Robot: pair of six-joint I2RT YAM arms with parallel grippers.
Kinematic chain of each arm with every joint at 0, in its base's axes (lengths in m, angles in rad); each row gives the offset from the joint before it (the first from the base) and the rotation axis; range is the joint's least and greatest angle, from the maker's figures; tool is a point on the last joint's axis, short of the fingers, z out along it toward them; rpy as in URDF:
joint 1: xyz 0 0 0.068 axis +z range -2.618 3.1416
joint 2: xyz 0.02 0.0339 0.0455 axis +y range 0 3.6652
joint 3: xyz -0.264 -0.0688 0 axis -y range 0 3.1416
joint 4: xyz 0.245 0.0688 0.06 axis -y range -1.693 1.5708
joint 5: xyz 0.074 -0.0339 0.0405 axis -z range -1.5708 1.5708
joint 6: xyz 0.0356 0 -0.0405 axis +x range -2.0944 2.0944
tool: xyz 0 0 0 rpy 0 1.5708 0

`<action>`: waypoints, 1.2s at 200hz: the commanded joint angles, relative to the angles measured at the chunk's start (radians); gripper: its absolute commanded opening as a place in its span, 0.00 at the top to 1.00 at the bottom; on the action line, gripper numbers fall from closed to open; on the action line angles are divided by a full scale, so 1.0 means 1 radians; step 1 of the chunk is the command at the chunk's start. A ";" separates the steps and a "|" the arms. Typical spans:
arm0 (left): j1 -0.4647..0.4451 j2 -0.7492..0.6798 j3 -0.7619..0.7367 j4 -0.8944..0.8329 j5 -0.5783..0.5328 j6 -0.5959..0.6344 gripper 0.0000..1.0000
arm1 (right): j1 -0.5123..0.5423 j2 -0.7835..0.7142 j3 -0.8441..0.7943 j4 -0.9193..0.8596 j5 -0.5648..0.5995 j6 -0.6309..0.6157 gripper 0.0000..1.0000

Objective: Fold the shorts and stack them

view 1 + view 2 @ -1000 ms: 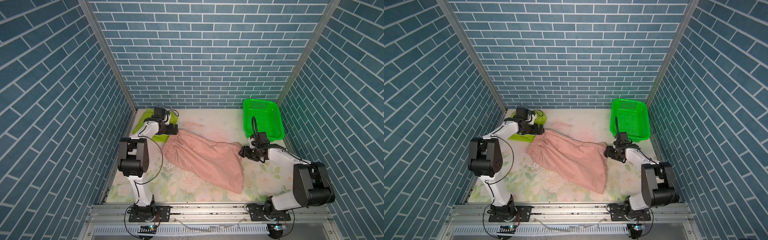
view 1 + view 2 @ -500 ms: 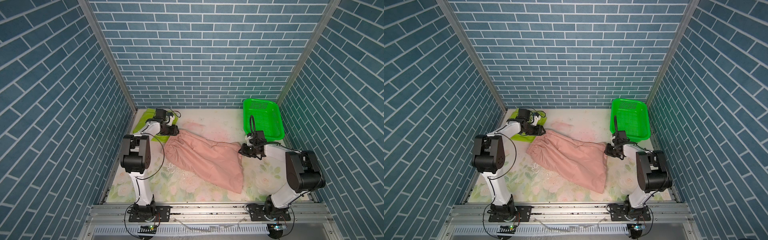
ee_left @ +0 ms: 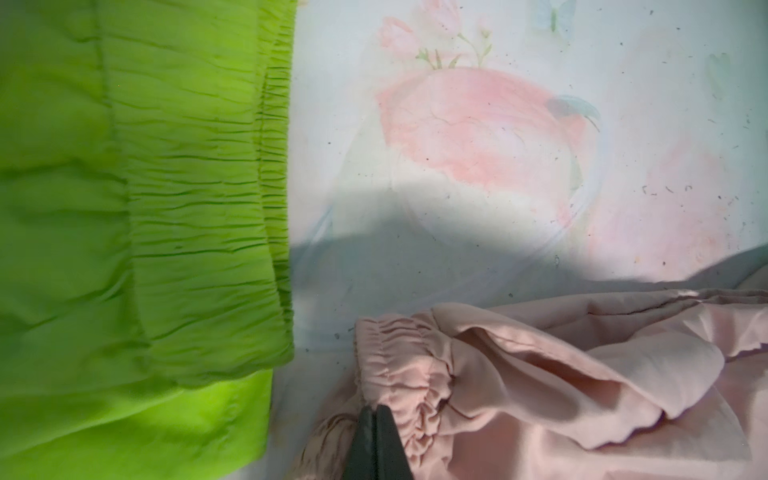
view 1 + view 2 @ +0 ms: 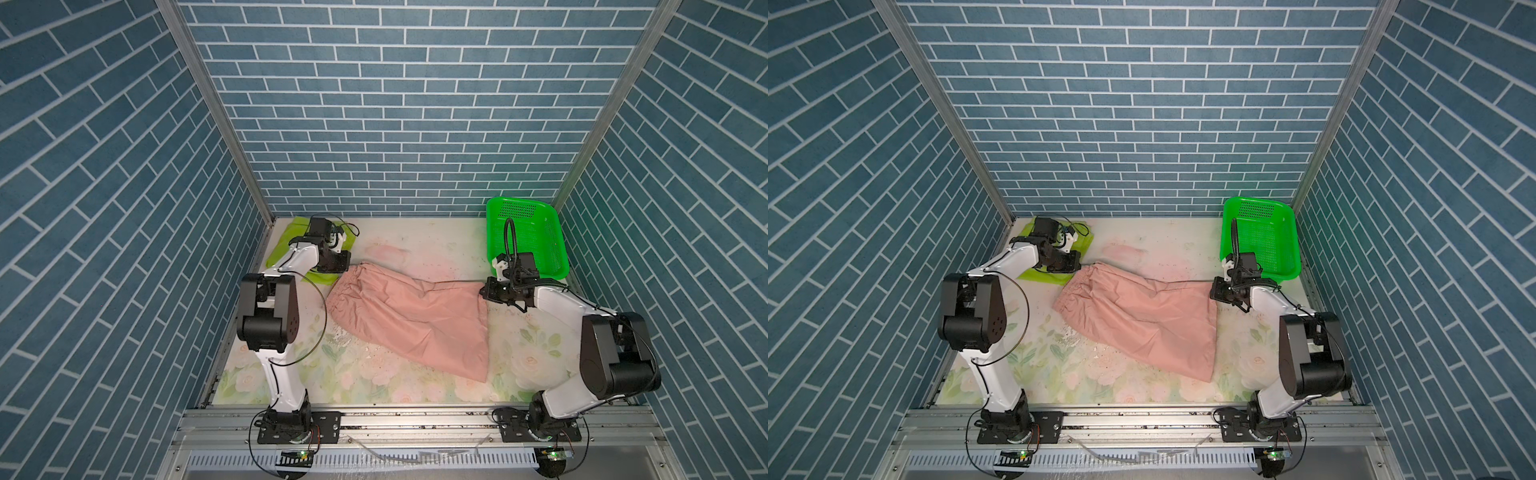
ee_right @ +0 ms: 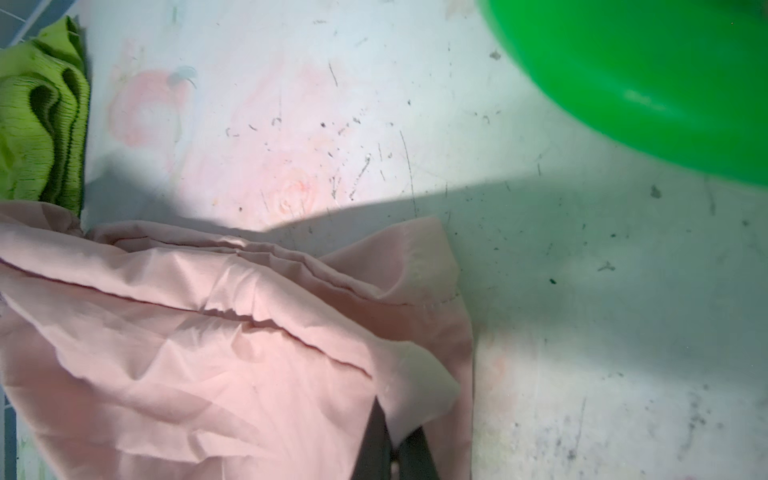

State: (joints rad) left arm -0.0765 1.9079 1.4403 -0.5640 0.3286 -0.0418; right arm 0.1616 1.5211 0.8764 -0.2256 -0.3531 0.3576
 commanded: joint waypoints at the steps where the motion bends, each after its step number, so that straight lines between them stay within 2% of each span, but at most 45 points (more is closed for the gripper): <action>1: -0.003 -0.060 0.013 -0.078 -0.044 -0.015 1.00 | 0.000 -0.053 0.025 -0.050 0.022 -0.049 1.00; 22: -0.003 -0.098 -0.021 -0.009 0.058 -0.009 1.00 | 0.000 -0.052 0.033 -0.055 0.006 -0.057 1.00; 27: -0.003 -0.102 -0.030 0.009 0.064 -0.009 0.95 | 0.000 -0.049 0.033 -0.056 0.002 -0.056 1.00; 34: -0.003 -0.105 -0.038 0.024 0.061 -0.008 0.79 | 0.000 -0.048 0.032 -0.051 -0.003 -0.054 1.00; 37: -0.003 -0.104 -0.038 0.025 0.059 -0.005 0.66 | 0.001 -0.047 0.032 -0.048 -0.005 -0.054 1.00; 43: -0.003 -0.099 -0.036 0.026 0.049 -0.003 0.34 | 0.001 -0.046 0.032 -0.047 -0.009 -0.053 1.00; 48: -0.004 -0.090 -0.033 0.026 0.041 0.000 0.18 | 0.001 -0.046 0.030 -0.043 -0.012 -0.051 1.00; 56: -0.002 -0.075 -0.023 0.024 0.024 0.003 0.02 | 0.001 -0.045 0.028 -0.041 -0.018 -0.051 1.00; 68: -0.002 -0.044 0.001 0.015 0.027 0.019 0.00 | 0.000 -0.045 0.027 -0.035 -0.026 -0.050 1.00; 137: -0.002 0.082 0.036 0.060 0.085 0.027 0.00 | 0.010 -0.050 0.021 -0.029 -0.030 -0.052 1.00; 160: -0.002 0.089 0.011 0.085 0.136 0.009 0.09 | 0.012 -0.046 0.018 -0.027 -0.030 -0.052 1.00; 180: -0.002 0.069 -0.026 0.109 0.166 -0.006 0.24 | 0.012 -0.049 0.012 -0.015 -0.023 -0.049 1.00; 199: -0.002 0.046 -0.045 0.112 0.185 -0.016 0.60 | 0.012 -0.042 0.011 -0.005 -0.020 -0.053 1.00; 212: -0.002 0.031 -0.047 0.101 0.182 -0.017 0.78 | 0.012 -0.034 0.013 0.000 -0.023 -0.058 1.00; 240: -0.001 -0.005 -0.026 0.029 0.098 -0.008 0.97 | 0.013 -0.037 0.039 -0.018 -0.019 -0.089 1.00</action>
State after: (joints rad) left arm -0.0772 1.9732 1.4044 -0.4713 0.4801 -0.0547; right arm 0.1692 1.4837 0.8860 -0.2428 -0.3706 0.3275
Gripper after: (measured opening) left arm 0.097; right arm 0.053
